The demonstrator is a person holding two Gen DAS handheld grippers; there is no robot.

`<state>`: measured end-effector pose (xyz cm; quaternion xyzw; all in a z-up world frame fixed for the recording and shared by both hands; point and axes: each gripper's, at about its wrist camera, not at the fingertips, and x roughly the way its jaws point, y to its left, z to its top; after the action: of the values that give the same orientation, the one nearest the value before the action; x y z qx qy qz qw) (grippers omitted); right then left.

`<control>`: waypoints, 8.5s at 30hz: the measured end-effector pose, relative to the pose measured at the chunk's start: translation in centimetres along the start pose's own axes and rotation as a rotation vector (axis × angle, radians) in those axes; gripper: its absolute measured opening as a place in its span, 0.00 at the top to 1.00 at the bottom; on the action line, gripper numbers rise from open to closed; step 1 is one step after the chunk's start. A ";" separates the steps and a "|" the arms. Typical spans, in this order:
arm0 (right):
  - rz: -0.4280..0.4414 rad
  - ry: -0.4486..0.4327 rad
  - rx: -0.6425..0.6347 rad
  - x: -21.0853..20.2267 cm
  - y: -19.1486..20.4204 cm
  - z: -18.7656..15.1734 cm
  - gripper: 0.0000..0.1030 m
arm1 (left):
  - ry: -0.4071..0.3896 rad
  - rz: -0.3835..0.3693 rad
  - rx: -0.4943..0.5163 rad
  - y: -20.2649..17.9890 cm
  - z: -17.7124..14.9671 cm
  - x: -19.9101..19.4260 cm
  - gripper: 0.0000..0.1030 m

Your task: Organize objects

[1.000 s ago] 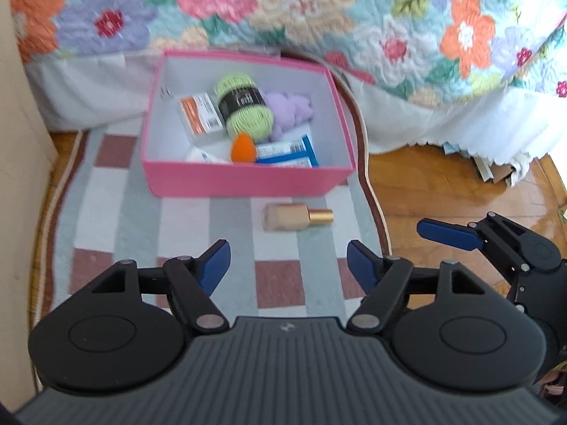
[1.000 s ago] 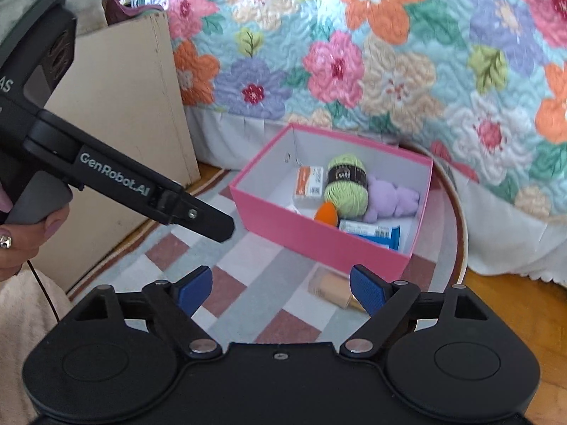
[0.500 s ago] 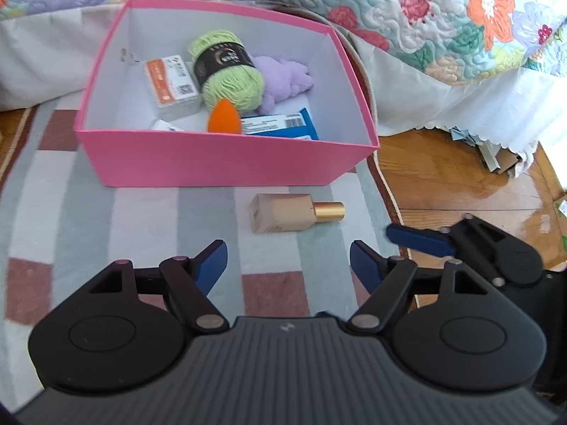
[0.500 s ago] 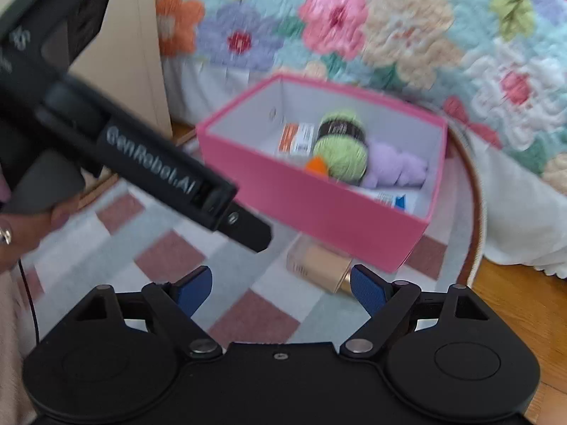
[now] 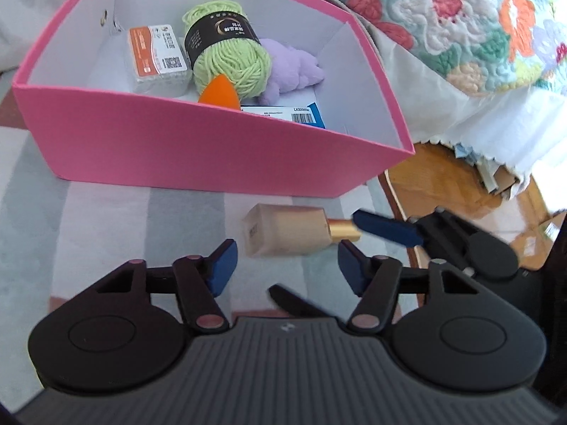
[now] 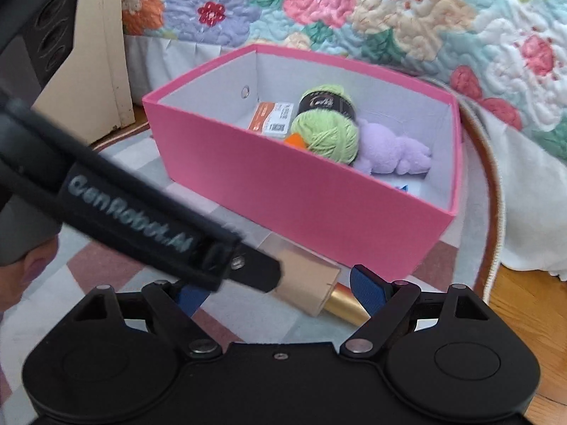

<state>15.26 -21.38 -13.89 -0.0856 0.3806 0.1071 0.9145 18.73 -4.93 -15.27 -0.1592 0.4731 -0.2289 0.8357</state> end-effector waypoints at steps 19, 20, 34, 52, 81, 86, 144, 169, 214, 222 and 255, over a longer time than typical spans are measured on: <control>0.080 0.184 -0.183 4.1 -1.4 2.0 0.36 | 0.006 -0.069 -0.171 2.6 -0.8 2.2 0.65; 0.074 0.188 -0.182 4.0 -1.3 1.9 0.39 | 0.005 -0.071 -0.184 2.8 -0.7 2.1 0.66; 0.257 0.228 0.071 -0.4 0.6 0.2 0.58 | 0.072 -0.039 -0.262 2.8 -1.8 0.8 0.67; 0.093 0.172 0.175 1.7 1.4 -0.7 0.59 | 0.077 -0.093 -0.350 2.9 -2.5 1.0 0.67; 0.152 0.133 0.286 -4.6 3.7 -2.9 0.59 | 0.087 0.011 -0.230 -1.4 -6.1 -3.4 0.62; 0.138 0.077 0.234 -7.7 4.5 -1.8 0.59 | 0.037 -0.018 -0.187 -2.8 -6.2 -6.5 0.62; 0.130 0.048 0.312 4.2 -8.0 10.9 0.62 | -0.094 -0.135 -0.143 -0.2 15.5 0.2 0.73; -0.138 0.096 -0.029 8.0 -5.3 11.7 0.47 | -0.141 -0.012 -0.140 2.3 13.5 -1.2 0.68; -0.064 -0.095 0.231 -15.4 -3.7 13.1 0.24 | -0.060 0.392 0.139 -6.4 9.3 -18.5 0.08; -0.075 -0.085 0.258 -18.2 -2.7 11.5 0.21 | -0.050 0.388 0.095 -6.0 7.2 -20.3 0.06; -0.131 0.131 0.386 -17.2 -1.8 7.7 0.10 | 0.098 0.464 0.048 -5.8 3.2 -18.8 0.00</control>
<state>9.12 -23.50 3.95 0.0596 0.4461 -0.0332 0.8924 11.74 0.32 2.65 -0.0151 0.5313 -0.0492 0.8456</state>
